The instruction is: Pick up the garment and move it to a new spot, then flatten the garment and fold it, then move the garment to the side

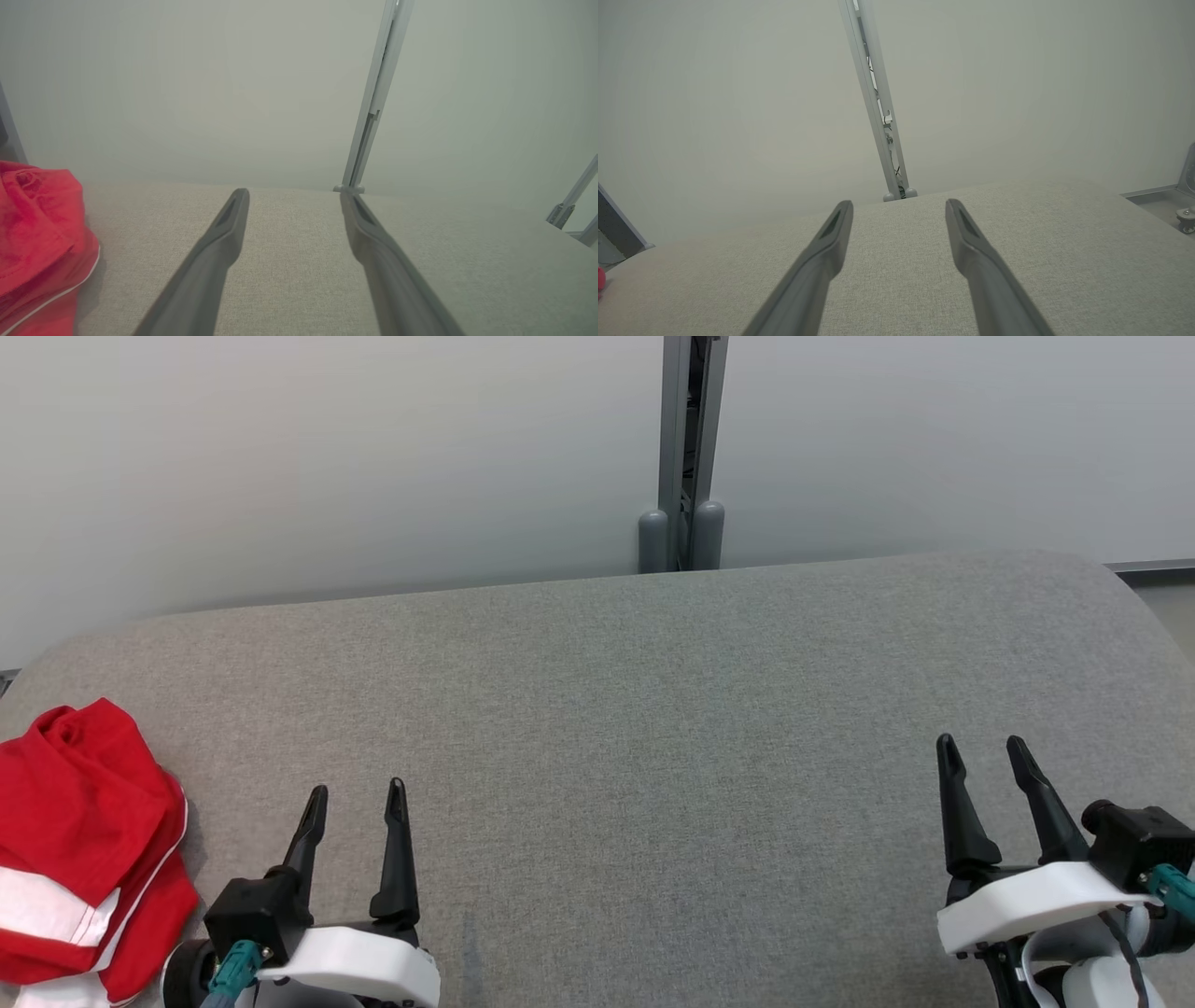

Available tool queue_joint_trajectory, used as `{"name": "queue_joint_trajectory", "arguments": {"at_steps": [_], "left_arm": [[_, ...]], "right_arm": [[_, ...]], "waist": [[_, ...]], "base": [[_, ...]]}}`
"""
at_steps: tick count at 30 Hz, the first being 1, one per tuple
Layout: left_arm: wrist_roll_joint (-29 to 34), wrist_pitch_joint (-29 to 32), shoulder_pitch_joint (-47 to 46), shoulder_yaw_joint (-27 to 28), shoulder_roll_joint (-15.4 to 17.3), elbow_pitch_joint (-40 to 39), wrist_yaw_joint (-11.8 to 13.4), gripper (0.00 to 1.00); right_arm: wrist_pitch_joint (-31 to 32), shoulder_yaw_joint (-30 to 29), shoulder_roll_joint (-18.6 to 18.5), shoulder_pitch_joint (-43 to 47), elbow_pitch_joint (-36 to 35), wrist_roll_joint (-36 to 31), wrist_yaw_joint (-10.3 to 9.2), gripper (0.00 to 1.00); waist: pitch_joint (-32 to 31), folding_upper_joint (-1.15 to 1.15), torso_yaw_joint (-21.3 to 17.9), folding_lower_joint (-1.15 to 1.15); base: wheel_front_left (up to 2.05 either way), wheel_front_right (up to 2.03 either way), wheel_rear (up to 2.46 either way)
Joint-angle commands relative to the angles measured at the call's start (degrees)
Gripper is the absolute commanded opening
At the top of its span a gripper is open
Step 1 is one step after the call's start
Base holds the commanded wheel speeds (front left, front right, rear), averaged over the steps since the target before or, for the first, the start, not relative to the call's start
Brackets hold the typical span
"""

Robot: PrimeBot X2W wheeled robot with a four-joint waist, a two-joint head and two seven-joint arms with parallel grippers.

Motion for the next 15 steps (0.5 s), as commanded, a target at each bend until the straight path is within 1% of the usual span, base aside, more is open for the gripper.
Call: {"name": "queue_joint_trajectory", "arguments": {"at_steps": [1,6,9,12,15], "left_arm": [[1.4,-0.4,-0.2,-0.2,0.3,0.0,0.5,1.00],[3.2,-0.9,-0.1,-0.6,0.2,0.8,0.6,1.00],[4.5,-1.1,-0.2,-1.0,0.3,0.7,0.5,1.00],[5.7,-1.4,0.1,-1.1,0.0,0.7,0.9,1.00],[6.5,-1.6,0.4,-1.0,-0.4,0.9,0.5,1.00]], "right_arm": [[-0.9,0.1,-0.6,0.0,-0.3,-1.7,0.09,1.00],[-1.6,0.6,-0.6,0.0,0.4,-4.1,0.09,1.00],[-2.0,0.8,-0.6,0.1,0.7,-4.2,0.09,1.00],[-2.4,0.8,-0.6,0.1,0.5,-5.1,0.09,1.00],[-2.9,1.0,-0.7,0.3,0.3,-6.1,0.10,1.00]], "waist": [[0.0,0.00,0.0,0.00],[-0.2,0.00,-0.2,0.00],[-0.3,0.00,-0.2,0.00],[-0.4,0.00,-0.3,0.00],[-0.5,0.00,-0.4,0.00]], "base": [[0.00,0.00,0.00],[0.00,0.00,0.00],[0.00,0.00,0.00],[0.00,0.00,0.00],[0.00,0.00,0.00]]}}
